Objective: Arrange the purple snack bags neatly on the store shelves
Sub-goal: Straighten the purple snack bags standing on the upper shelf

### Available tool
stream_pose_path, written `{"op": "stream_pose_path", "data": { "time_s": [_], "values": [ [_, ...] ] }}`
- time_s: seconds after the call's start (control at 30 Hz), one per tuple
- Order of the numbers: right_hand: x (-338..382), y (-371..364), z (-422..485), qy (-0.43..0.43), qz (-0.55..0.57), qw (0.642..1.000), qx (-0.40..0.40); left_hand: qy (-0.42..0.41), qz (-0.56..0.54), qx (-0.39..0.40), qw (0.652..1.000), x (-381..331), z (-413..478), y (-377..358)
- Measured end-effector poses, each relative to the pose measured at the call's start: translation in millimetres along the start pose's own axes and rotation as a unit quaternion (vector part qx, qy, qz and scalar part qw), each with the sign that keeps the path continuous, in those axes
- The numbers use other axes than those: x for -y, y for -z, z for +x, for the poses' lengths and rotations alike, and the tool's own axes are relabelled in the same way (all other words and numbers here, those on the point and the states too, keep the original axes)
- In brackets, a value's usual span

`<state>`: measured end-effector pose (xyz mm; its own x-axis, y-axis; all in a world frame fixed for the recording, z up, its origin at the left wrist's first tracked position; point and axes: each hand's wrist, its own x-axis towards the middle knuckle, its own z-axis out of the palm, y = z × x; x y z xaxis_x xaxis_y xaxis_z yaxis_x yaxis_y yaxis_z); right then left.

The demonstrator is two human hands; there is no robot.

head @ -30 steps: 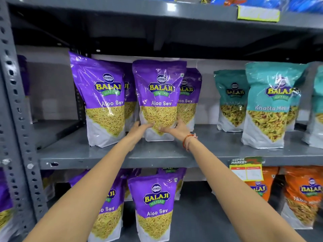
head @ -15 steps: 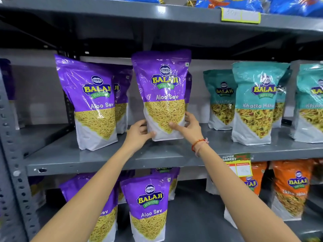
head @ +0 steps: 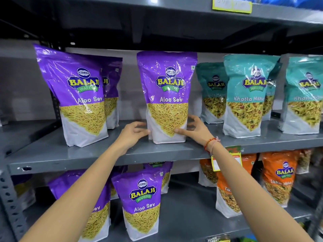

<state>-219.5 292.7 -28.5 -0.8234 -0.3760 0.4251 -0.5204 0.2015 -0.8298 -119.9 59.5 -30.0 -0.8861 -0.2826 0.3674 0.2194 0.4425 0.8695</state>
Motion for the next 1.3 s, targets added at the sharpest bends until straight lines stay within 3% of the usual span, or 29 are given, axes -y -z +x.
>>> {"op": "stream_pose_path", "data": {
  "time_s": [0.1, 0.27, 0.43, 0.63, 1.07, 1.17, 1.3],
  "values": [
    [-7.1, 11.3, 3.9, -0.032, -0.020, 0.998, 0.056, 0.037, -0.003, -0.054, 0.998, 1.9, 1.6, 4.3],
    [-8.9, 12.9, 6.1, -0.028, -0.023, 0.993, 0.113, 0.009, 0.066, 0.121, 0.990, -7.7, -6.7, -5.1],
    [-16.0, 19.6, 11.3, -0.034, 0.029, 0.993, 0.106, -0.041, 0.159, 0.119, 0.979, -16.4, -11.4, -16.1],
    [-19.8, 20.1, 12.5, -0.035, 0.037, 0.993, 0.105, -0.032, 0.220, 0.133, 0.966, -16.6, -10.6, -17.2],
    [-14.4, 18.3, 8.4, -0.018, 0.013, 0.993, 0.114, -0.038, 0.212, 0.111, 0.970, -5.5, -5.2, -18.7],
    [-7.9, 15.0, 5.3, -0.006, -0.005, 0.998, 0.068, -0.044, 0.209, 0.085, 0.973, -5.4, -6.1, -18.0],
    [6.1, 1.8, -10.4, 0.045, 0.019, 0.987, -0.151, -0.077, 0.142, -0.037, 0.986, -9.0, -13.3, -11.6]
  ]
}}
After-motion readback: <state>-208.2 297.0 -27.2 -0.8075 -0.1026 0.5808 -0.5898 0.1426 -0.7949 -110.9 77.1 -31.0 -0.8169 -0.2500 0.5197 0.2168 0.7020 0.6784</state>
